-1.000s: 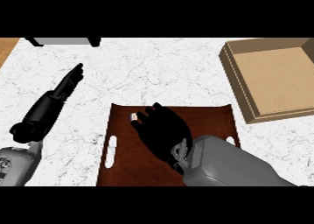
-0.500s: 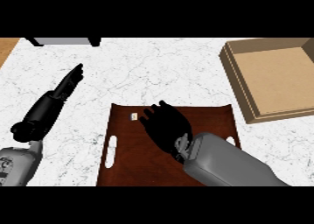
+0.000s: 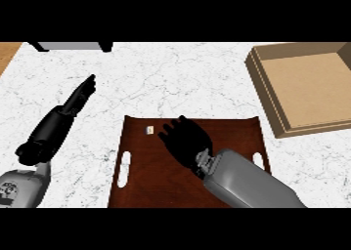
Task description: Pick the eggplant from the tray and place it in the cardboard box
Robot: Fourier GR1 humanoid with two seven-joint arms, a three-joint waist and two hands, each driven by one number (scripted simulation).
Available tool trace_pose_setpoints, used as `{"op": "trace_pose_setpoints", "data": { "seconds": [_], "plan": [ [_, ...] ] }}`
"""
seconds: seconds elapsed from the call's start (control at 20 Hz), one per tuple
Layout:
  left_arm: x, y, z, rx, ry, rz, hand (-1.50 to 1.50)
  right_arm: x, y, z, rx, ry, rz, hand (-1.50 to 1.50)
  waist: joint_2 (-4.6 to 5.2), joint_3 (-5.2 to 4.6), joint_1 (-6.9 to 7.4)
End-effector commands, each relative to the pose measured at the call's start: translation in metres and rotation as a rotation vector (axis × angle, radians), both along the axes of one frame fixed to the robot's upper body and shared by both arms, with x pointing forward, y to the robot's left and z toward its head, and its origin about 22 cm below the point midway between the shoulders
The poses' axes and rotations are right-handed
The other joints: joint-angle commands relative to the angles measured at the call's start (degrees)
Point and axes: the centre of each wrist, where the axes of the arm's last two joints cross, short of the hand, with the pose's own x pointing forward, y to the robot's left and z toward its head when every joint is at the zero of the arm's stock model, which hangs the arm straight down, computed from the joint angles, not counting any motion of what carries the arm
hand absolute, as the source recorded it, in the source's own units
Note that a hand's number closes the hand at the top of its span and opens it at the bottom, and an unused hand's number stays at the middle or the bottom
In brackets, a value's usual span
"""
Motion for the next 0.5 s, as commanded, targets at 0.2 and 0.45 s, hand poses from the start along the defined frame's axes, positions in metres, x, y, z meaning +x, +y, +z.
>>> {"op": "trace_pose_setpoints", "data": {
  "seconds": [0.2,0.45],
  "plan": [
    [-0.015,0.007,0.004,0.0,-0.013,0.003,0.0,0.02,-0.004,-0.009,-0.021,-0.044,-0.042,-1.5,-0.05,0.0,0.4],
    [0.007,-0.005,-0.006,-0.018,-0.009,0.006,0.0,0.022,-0.025,-0.014,-0.039,0.002,-0.056,-1.5,-0.04,-0.01,-0.25]
  ]
}}
